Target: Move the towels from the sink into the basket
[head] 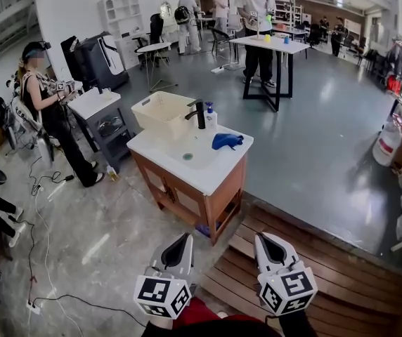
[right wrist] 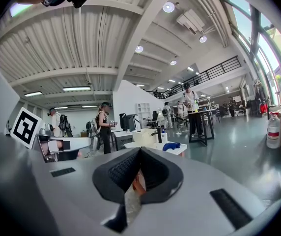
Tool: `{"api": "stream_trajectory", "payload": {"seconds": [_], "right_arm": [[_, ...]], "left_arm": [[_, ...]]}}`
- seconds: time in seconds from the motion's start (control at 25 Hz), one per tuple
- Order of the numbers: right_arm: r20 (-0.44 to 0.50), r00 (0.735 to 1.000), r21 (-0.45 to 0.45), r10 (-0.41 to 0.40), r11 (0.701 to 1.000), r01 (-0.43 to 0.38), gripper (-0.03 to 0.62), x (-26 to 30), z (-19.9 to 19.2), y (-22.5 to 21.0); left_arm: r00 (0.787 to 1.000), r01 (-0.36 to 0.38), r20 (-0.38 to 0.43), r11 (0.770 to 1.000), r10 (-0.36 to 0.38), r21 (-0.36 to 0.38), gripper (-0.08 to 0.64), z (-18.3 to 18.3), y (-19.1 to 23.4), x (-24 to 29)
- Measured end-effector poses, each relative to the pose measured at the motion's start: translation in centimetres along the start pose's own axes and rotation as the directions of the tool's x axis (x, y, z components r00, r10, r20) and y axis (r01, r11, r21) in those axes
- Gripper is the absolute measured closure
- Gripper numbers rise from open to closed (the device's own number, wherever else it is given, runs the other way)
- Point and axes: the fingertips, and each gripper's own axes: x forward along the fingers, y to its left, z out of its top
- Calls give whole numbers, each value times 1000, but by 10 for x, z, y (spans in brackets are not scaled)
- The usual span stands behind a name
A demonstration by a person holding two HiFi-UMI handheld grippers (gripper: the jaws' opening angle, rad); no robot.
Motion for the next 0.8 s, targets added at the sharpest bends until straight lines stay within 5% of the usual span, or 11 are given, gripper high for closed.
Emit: {"api": "stream_trajectory", "payload": {"seconds": [0.8], "right_arm": [[-34, 997, -1, -63, 998, 63, 584, 119, 7, 3]], "left_arm": [[998, 65, 6, 997, -65, -28, 557, 7, 100, 92]]}}
